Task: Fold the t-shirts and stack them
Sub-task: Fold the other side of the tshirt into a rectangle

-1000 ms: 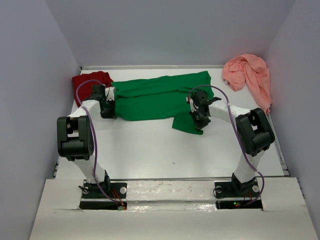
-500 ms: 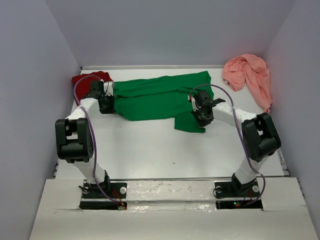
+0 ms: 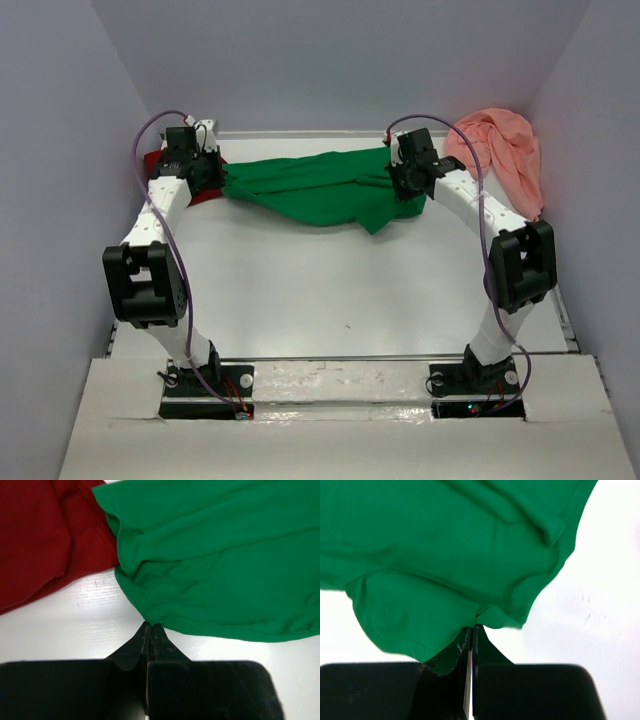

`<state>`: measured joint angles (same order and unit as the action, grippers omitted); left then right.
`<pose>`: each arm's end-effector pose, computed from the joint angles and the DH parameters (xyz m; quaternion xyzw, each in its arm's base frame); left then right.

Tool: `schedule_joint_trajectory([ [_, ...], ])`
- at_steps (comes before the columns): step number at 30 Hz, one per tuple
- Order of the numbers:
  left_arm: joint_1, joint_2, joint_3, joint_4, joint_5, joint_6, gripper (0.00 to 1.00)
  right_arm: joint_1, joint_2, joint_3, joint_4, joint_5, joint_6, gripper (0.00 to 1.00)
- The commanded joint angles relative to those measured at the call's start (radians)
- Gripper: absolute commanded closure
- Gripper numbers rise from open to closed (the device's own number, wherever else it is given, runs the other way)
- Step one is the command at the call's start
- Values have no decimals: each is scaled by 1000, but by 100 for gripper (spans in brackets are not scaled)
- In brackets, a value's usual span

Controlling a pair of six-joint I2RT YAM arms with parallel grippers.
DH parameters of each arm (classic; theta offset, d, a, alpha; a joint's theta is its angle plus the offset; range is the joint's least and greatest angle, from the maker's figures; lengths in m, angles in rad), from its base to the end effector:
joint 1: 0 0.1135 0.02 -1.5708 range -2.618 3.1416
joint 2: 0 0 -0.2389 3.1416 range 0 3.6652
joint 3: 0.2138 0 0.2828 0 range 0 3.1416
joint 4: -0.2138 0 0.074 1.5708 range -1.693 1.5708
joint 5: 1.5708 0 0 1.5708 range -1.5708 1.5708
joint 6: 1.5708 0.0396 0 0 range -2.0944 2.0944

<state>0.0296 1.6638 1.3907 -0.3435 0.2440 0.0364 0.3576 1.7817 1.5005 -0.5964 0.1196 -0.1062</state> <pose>0.4163 0.0028 0.2696 0.0589 0.8815 -0.0930 0.4591 0.3994 0.1442 0.2409 -0.1960 0.9184 -0.0133 0.3435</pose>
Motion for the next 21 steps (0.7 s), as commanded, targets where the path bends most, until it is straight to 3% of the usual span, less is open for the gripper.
schedule_joint_trajectory([
  [1,-5,48,82,3,29,-24,100,-29,100,134,1,-8,-20,100],
  [13,-7,253,293,5,8,-18,100,-147,399,480,-2,-3,-49,100],
  [21,-16,318,425,11,-12,-26,100,-195,513,743,-6,17,-56,100],
])
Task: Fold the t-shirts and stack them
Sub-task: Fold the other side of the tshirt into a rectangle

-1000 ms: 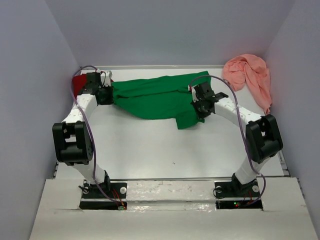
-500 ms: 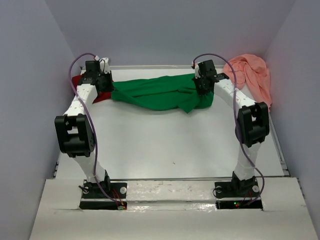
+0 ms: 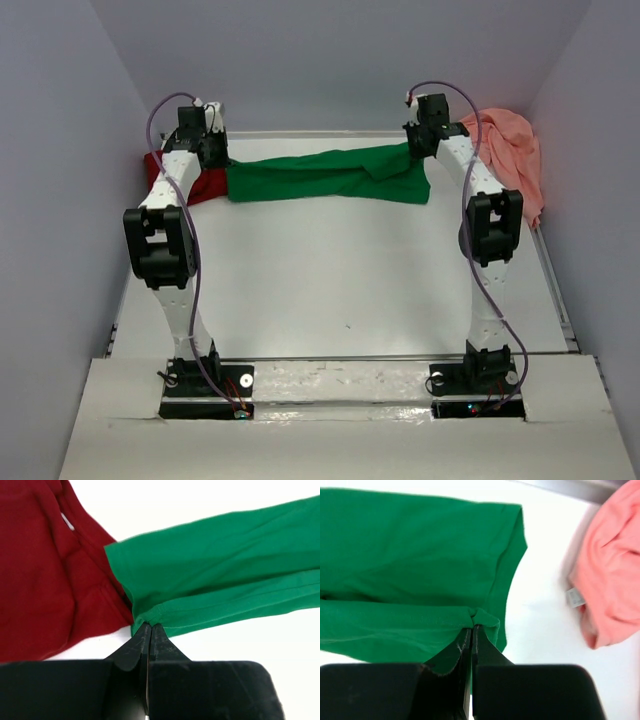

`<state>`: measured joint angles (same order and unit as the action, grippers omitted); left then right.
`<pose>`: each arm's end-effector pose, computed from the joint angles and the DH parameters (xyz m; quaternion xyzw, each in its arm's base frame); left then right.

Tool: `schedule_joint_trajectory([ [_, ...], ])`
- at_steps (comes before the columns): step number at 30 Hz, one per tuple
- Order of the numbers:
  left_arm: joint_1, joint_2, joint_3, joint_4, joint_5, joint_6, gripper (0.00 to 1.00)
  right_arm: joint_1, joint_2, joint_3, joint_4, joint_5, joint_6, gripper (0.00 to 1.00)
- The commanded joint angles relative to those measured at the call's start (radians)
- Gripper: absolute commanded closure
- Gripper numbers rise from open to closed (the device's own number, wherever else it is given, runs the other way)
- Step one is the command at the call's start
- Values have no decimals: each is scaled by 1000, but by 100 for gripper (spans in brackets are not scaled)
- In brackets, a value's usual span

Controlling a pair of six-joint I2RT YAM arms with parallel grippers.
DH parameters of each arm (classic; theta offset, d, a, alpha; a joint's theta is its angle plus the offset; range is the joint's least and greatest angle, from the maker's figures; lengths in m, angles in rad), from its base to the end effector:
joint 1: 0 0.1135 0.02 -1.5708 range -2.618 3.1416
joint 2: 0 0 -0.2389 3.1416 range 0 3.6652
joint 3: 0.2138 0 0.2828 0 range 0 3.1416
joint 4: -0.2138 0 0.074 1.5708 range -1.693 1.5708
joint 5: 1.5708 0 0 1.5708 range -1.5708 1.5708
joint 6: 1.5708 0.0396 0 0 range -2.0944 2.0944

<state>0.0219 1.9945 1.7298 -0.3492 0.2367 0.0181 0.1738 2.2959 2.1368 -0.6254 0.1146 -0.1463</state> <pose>0.4927 0.0015 0.2521 0.0527 0.8816 -0.0957 0.4592 0.5337 0.0891 0.2277 -0.1253 0.9139 -0.0476 0.3832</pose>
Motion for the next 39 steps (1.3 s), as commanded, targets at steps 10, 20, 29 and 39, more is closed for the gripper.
schedule_joint_trajectory([
  [10,-51,47,175,26,0,-12,100,-11,57,215,16,-39,2,100],
  [20,-82,98,129,124,-112,-12,1,-11,88,175,55,-78,-36,0],
  [29,-99,-42,-54,164,-106,-7,1,-11,-28,0,49,-133,10,0],
  [39,-148,-223,-249,174,-138,-3,1,52,-191,-189,18,-334,80,6],
])
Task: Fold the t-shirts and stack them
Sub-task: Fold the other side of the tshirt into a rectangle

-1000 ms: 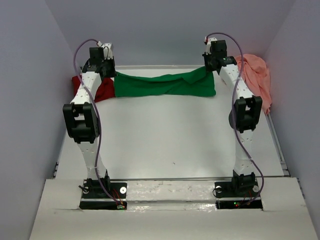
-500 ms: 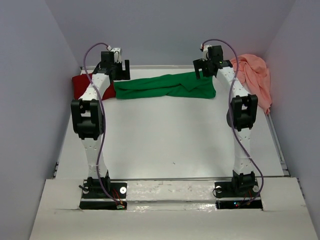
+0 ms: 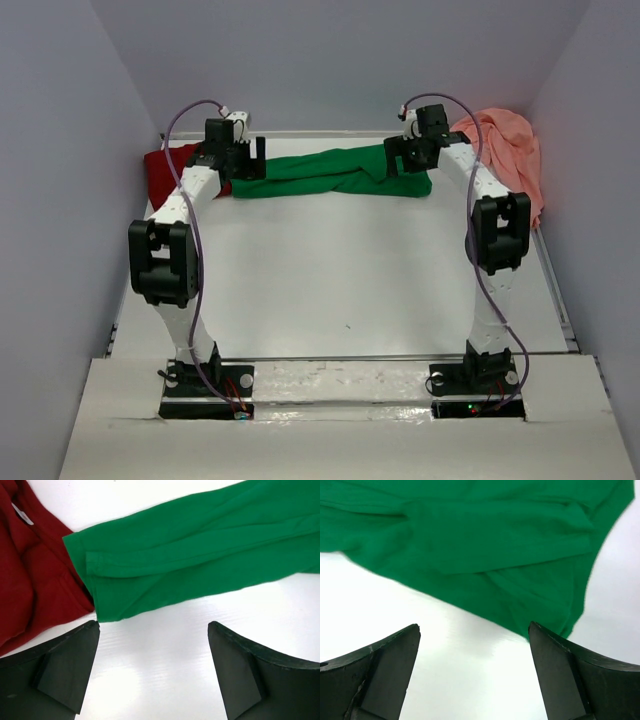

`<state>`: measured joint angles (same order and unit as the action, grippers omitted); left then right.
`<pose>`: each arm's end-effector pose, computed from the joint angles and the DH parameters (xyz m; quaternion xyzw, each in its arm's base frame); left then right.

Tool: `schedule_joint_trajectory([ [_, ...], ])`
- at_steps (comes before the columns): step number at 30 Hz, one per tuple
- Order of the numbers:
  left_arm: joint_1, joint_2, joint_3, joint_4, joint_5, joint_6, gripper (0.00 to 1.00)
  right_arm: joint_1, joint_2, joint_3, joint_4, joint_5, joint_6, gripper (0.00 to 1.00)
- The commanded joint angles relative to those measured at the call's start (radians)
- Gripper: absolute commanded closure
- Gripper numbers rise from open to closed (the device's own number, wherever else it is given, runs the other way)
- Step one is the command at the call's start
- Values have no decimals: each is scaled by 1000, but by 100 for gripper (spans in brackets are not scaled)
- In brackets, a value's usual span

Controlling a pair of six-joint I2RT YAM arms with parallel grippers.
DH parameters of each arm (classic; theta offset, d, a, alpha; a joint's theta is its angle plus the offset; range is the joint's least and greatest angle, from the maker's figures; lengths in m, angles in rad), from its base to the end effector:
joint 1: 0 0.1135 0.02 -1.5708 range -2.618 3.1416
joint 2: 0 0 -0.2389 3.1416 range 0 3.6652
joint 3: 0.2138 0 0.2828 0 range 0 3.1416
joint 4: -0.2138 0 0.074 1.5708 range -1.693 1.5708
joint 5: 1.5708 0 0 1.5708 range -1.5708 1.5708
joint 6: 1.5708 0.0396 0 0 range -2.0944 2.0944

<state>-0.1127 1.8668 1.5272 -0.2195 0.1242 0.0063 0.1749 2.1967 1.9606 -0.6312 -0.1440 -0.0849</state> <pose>0.4628 -0.0573 0.2464 0.0819 0.8697 -0.0799 0.4800 0.5070 0.0954 0.2145 -0.1459 0.9252 0.0829 0.3403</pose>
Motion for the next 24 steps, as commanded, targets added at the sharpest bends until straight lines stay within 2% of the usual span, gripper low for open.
schedule_joint_trajectory([
  [1,-15,-116,-71,70,-31,11,1,70,-100,-29,40,-63,16,6],
  [9,-21,-129,-134,124,-57,0,1,104,-49,-9,74,-141,57,7],
  [18,-25,-95,-136,146,-70,0,1,104,23,46,79,-36,45,7],
  [24,-35,-100,-125,138,-81,0,1,104,52,34,90,-29,57,8],
])
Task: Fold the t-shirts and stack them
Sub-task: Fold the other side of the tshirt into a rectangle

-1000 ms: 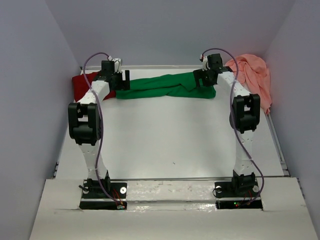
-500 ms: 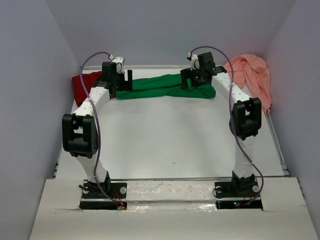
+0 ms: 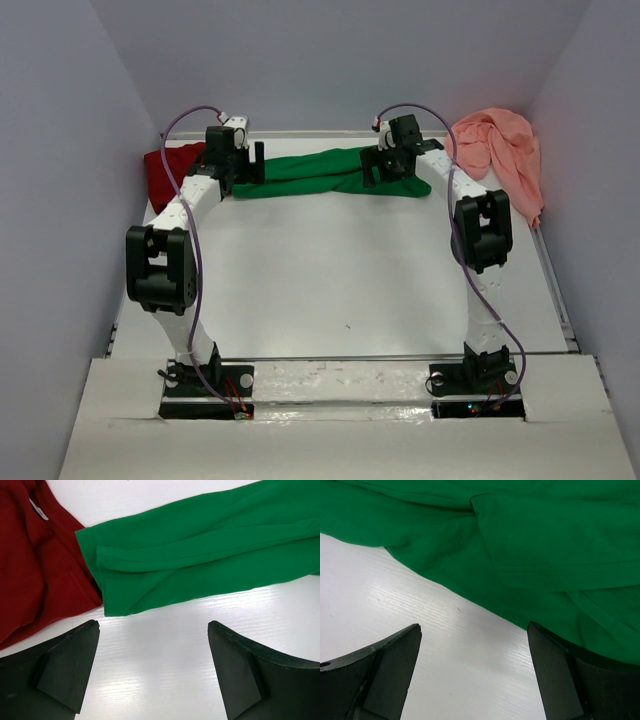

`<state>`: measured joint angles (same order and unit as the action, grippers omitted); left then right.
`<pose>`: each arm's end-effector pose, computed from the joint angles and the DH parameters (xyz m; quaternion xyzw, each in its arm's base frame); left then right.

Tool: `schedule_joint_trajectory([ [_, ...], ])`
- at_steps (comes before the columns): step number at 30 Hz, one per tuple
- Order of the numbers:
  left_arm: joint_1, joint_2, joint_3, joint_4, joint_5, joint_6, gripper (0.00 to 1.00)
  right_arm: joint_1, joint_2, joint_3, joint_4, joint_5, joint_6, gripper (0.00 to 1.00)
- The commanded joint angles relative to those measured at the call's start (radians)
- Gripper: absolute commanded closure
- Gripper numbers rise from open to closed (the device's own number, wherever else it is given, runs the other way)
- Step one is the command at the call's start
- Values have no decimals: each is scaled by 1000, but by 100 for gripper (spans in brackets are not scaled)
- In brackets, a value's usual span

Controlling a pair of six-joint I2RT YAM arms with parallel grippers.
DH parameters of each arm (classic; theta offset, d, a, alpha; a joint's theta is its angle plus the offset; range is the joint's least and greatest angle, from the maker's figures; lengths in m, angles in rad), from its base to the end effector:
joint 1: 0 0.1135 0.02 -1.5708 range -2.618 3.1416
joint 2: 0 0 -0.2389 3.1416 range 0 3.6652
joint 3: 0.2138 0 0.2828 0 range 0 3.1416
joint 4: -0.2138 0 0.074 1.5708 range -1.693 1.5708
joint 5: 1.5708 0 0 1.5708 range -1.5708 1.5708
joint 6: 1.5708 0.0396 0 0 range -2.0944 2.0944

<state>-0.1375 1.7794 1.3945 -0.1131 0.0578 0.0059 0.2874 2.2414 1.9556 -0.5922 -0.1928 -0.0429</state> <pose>0.4433 -0.0637 0.2448 0.0763 0.8559 -0.0584 0.5081 0.4990 0.1554 0.1935 -0.1861 0.9181 0.1311 0.3244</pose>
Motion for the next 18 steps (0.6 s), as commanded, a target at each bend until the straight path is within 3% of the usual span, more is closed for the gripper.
schedule_joint_trajectory([
  [1,-13,-14,8,35,-16,0,1,-8,12,39,52,16,15,9],
  [18,-25,-126,-71,62,-1,0,1,-8,49,-11,155,124,40,14],
])
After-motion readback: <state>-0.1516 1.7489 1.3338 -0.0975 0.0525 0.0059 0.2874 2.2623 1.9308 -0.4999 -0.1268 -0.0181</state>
